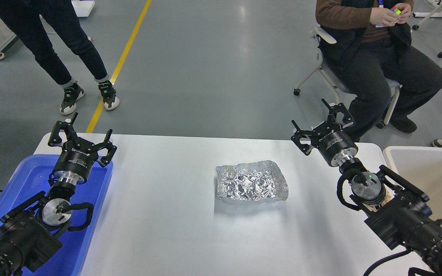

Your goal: Tidy desktop

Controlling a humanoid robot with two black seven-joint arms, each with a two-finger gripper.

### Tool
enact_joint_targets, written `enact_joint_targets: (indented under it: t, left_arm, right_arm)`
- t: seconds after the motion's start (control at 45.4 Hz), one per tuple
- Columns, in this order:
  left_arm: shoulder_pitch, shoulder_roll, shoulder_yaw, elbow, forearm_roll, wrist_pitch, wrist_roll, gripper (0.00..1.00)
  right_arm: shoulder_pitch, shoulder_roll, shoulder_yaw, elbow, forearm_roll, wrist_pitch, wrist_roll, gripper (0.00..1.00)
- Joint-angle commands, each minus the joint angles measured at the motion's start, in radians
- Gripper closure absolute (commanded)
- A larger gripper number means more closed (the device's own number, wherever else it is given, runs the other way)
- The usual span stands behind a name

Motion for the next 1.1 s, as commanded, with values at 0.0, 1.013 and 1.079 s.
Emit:
enact_joint_targets:
  t: [0.0,1.013,1.079]
  left_arm:
    - [0.0,0.0,0.0,0.0,0.0,0.0,0.0,0.0]
    - [-0.001,0.0,0.0,0.0,0.0,0.0,0.0,0.0]
    - [-0.001,0.0,0.0,0.0,0.0,-0.002,0.0,0.0]
  right_arm:
    - [-0.001,-0.001,0.001,-0.001,-0.002,0.0,0.0,0.0]
    - [0.011,-0.145,-0.175,0.399,-0.517,-0.089,0.0,0.0]
    - [0.037,-0.16,-0.198,0.395,-0.583,-0.089,0.0,0.0]
